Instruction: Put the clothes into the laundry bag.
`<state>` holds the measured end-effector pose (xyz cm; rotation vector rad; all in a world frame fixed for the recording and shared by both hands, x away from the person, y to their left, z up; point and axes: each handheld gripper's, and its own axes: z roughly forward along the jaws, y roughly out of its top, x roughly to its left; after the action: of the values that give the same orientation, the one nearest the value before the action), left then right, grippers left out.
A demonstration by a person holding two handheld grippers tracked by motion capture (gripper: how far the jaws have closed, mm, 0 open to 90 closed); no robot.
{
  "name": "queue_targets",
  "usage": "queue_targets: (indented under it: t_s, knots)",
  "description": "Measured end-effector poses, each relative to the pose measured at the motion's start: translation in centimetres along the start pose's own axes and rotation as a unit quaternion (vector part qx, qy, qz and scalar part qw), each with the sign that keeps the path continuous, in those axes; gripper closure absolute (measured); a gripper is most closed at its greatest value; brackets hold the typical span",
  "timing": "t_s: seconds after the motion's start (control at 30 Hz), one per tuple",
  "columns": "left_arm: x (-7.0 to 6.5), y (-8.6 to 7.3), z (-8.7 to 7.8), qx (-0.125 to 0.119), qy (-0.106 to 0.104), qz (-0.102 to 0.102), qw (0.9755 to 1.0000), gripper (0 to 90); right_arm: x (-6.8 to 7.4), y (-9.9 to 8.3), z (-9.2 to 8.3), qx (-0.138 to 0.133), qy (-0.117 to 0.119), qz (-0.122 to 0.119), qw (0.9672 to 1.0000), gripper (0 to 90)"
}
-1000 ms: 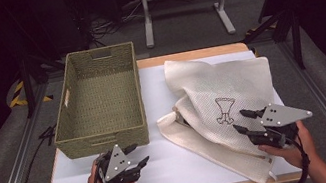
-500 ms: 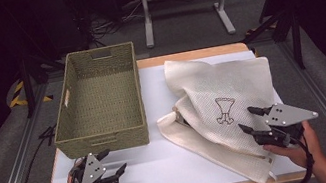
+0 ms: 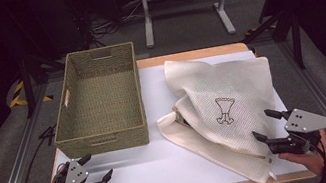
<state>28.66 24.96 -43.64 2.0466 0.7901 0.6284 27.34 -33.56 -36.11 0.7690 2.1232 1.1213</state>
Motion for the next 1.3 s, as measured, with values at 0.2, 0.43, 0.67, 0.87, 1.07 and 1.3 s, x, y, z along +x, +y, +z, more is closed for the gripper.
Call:
queue_targets:
  t_s: [0.2, 0.43, 0.67, 0.87, 1.07, 1.3]
  knots:
    - [0.0, -0.8, -0.2, -0.005, -0.005, -0.020, 0.9998, 9.0, 0.1, -1.9, 0.0, 0.004, -0.001, 0.022, 0.9997, 14.7]
    - [0.2, -1.8, -0.3, -0.017, -0.009, -0.046, 0.9988, 7.2, -0.4, -4.3, -0.3, -0.003, 0.008, 0.030, 0.9995, 9.3]
    - [0.1, -1.8, 0.3, -0.010, -0.013, -0.039, 0.9991, 6.8, -0.3, -7.1, 2.2, 0.078, 0.021, 0.019, 0.9966, 9.1]
    - [0.1, -2.0, 0.4, -0.013, -0.013, -0.036, 0.9992, 6.7, -0.3, -7.2, 1.8, 0.063, 0.032, 0.023, 0.9972, 11.4]
    - [0.3, -1.9, 0.5, -0.016, -0.015, -0.040, 0.9989, 6.8, -0.6, -7.5, 1.5, 0.055, 0.029, 0.028, 0.9977, 11.8]
    - [0.3, -1.8, 0.8, -0.014, -0.017, -0.041, 0.9989, 6.9, -0.7, -7.7, 1.6, 0.059, 0.032, 0.030, 0.9973, 12.1]
